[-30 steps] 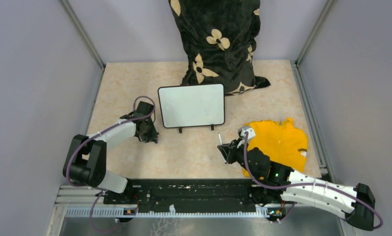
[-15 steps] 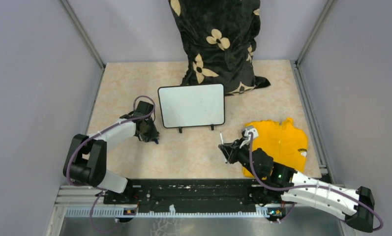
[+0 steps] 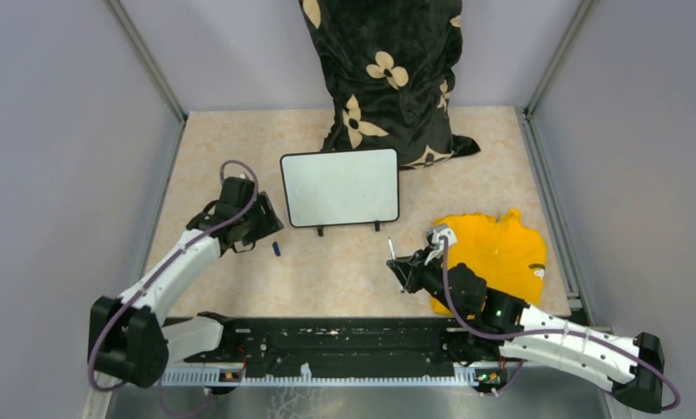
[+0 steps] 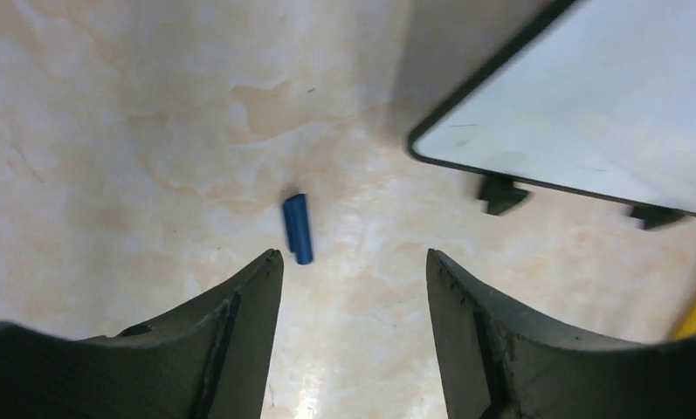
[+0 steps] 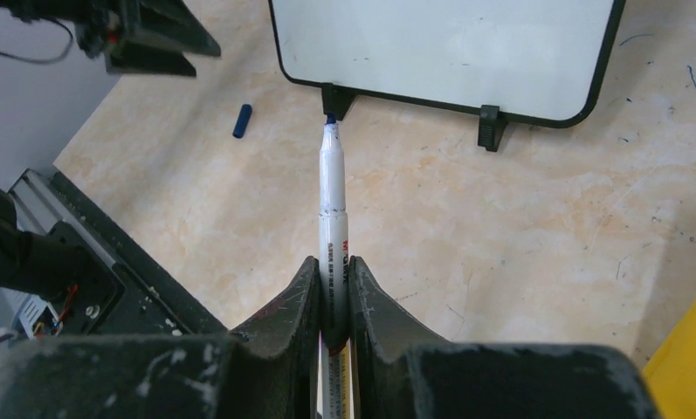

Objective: Write a sentence on the whiteboard
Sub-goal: Place the pen cap at the center of the board, then adjust the whiteboard marker.

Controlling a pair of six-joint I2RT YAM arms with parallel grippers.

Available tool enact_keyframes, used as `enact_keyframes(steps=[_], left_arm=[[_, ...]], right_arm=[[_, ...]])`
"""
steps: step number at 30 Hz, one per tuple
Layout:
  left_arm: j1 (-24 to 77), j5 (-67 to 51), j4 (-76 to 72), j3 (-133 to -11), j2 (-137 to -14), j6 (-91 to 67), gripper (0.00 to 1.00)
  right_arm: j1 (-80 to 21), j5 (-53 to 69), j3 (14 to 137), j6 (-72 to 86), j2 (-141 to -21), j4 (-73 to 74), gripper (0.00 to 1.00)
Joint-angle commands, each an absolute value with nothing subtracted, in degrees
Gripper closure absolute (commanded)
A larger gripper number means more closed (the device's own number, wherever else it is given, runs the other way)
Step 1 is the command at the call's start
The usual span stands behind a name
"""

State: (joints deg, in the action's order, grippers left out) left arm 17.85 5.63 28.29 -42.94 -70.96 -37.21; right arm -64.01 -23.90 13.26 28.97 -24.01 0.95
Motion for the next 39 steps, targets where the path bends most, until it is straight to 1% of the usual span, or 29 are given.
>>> enact_keyframes(steps=[1,4,5,6,7,9,11,13,16,19,23,28,34,39], left_arm=[[17.66,-0.23,25.16,-46.36,-60.30,-28.51,0.29],[17.62,-9.87,16.64,-45.42,-53.88,-24.69,0.19],[17.66,-14.11,10.43,-44.25,-52.13,-23.96,0.13],[17.67,-20.25,5.11,-42.92,-49.97,-24.42,0.03],[17.67,-24.46,-0.68,-41.13,-48.61,-26.06,0.01],[17.81,-29.56,-14.27,-37.05,-47.01,-31.19,0.01],[18.11,-29.63,-20.96,-35.20,-47.13,-35.48,0.01],[19.38,-26.33,-19.45,-37.20,-48.64,-36.06,0.01],[22.28,-18.88,-11.39,-41.31,-52.28,-35.95,0.01],[23.11,-13.48,-6.06,-42.34,-54.49,-40.40,0.01],[23.74,-10.28,-4.01,-41.93,-53.54,-42.08,0.01],[24.26,-7.59,-1.09,-42.34,-52.38,-34.36,0.01],[24.26,-9.34,-5.40,-38.41,-46.24,-27.73,0.01],[25.13,-20.75,-13.34,-34.93,-43.85,-26.73,0.01]], right_arm=[[-64.34,-19.39,18.09,24.72,-23.29,-1.35,1.00],[-64.32,-17.29,18.97,22.30,-23.65,-4.03,1.00],[-64.35,-16.59,19.37,21.72,-23.98,-5.46,1.00],[-64.40,-15.91,19.79,21.27,-24.49,-6.32,1.00],[-64.34,-15.14,20.45,20.80,-25.29,-7.08,1.00],[-64.34,-13.57,22.21,20.34,-27.53,-7.90,1.00],[-64.34,-12.17,24.17,20.26,-30.23,-8.14,1.00],[-64.35,-11.10,25.69,20.30,-32.77,-8.70,1.00],[-64.34,-10.46,26.50,20.65,-35.79,-9.91,1.00],[-64.35,-10.52,27.03,20.91,-38.57,-11.45,1.00],[-64.34,-10.72,29.26,20.23,-41.96,-12.59,1.00],[-64.34,-8.97,30.94,19.46,-46.39,-15.82,1.00],[-63.33,-3.37,32.28,19.69,-51.46,-18.32,1.00],[-60.21,1.07,31.97,20.35,-52.42,-19.40,1.00]])
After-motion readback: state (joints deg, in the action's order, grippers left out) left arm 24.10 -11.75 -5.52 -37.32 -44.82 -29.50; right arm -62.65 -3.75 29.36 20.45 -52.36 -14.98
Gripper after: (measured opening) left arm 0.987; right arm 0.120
